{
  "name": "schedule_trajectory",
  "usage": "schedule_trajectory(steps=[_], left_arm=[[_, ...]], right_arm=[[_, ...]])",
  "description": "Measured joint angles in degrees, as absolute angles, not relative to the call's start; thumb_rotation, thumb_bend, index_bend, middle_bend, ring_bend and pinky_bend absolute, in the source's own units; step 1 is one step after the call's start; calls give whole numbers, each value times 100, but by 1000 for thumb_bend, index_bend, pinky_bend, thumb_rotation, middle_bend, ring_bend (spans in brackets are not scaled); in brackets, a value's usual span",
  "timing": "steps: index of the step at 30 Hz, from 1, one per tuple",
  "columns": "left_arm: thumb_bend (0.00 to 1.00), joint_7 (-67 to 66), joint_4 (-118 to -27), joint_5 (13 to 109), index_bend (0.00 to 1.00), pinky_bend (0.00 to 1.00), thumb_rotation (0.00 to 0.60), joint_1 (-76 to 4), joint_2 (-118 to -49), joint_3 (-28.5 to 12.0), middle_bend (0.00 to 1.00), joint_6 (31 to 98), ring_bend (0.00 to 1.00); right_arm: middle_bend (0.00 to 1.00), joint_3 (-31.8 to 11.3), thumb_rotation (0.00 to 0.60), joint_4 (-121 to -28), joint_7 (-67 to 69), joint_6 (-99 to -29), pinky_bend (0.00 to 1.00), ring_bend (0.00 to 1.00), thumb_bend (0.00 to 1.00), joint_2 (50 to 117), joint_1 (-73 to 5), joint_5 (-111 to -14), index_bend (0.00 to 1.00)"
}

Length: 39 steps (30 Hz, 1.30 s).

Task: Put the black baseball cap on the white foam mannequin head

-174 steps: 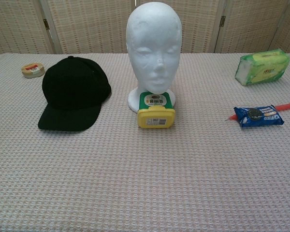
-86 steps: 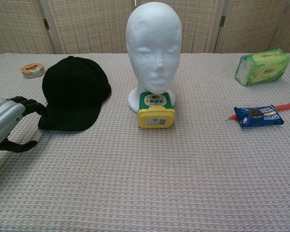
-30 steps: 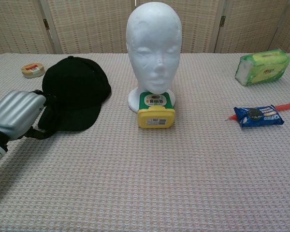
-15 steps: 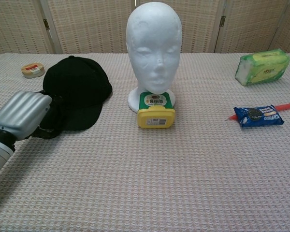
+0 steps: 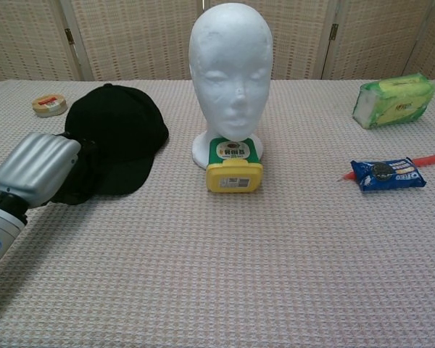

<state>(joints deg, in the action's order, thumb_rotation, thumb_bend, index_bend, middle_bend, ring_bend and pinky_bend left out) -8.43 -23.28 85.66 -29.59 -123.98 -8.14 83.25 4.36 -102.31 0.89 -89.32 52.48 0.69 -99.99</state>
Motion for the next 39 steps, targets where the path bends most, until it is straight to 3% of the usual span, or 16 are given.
schedule_trajectory(steps=[11,30,39], left_arm=[[265,-360,-1702,8567,592,593,600,-3002,-12712,-779,620,8476,470],[429,96,-1168,8394,649,605,600,-3069,-12983,-834,644,8522,487],[447,-203,-1109,8452,654,608,600,-3016,-12919,-769,649,9067,491]], right_arm=[[0,422,600,-10265,-2,-8876,0,0,240,5262,57,-9960,0],[0,432,600,-10322,-248,-8775,0,0,244,5324,56,-9916,0],[0,460,600,-10331,-271,-8808,0,0,245,5325,76,-9991,0]])
